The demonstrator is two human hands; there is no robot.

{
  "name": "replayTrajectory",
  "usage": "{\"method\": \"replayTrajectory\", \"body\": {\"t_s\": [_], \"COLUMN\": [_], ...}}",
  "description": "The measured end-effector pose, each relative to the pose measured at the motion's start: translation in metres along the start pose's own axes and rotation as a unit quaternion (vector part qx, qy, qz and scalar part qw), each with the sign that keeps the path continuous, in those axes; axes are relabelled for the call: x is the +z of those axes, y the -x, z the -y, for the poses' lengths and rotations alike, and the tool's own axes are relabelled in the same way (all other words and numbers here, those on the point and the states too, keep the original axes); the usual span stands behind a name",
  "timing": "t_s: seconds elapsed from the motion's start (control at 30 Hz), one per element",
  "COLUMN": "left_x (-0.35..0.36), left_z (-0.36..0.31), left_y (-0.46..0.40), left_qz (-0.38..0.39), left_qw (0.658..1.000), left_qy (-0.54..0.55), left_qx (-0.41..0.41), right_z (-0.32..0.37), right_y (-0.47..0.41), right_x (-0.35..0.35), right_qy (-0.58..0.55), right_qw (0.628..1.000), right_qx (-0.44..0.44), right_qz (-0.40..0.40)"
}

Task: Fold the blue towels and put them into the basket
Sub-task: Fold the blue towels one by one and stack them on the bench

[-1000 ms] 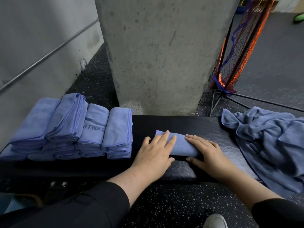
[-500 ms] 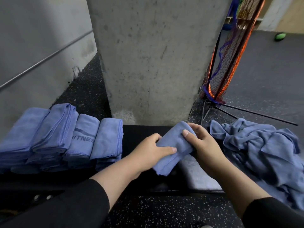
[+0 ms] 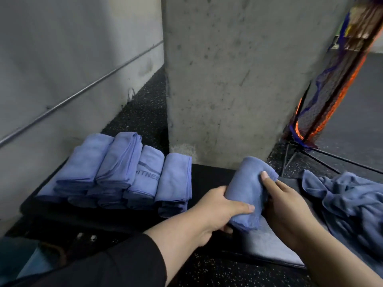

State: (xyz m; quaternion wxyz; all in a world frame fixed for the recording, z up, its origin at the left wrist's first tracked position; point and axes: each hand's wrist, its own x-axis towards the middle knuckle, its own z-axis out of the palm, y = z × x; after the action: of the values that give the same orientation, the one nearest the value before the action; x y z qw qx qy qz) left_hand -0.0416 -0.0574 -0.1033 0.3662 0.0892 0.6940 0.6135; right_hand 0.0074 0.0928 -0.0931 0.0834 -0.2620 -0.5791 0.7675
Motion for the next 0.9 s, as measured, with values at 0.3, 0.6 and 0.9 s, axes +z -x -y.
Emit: {"method": "replayTrajectory", "body": {"t_s": [0.3, 0.6, 0.9], "left_x": [-0.013, -0.068, -0.164], "left_z": [-0.006, -0.039, -0.058], "left_y": [0.008, 0.042, 0.065], "left_qz": [-0.099, -0.171, -0.345], "left_qw": [0.992, 0.907, 0.781], "left_qy": [-0.051, -0.369, -0.48], "left_qx": [0.051, 0.111, 0.2], "right_z": [0.017, 0.026, 0.003], "right_y": [0.011, -0.025, -0.054], "right_x": [0.033, 0.07, 0.148], "right_qy": [0.078, 0.139, 0.296], "right_qw": [0.997, 0.99, 0.944], "right_qx": [0.008, -0.024, -0.132], "right_qz": [0.022, 0.031, 0.064]}}
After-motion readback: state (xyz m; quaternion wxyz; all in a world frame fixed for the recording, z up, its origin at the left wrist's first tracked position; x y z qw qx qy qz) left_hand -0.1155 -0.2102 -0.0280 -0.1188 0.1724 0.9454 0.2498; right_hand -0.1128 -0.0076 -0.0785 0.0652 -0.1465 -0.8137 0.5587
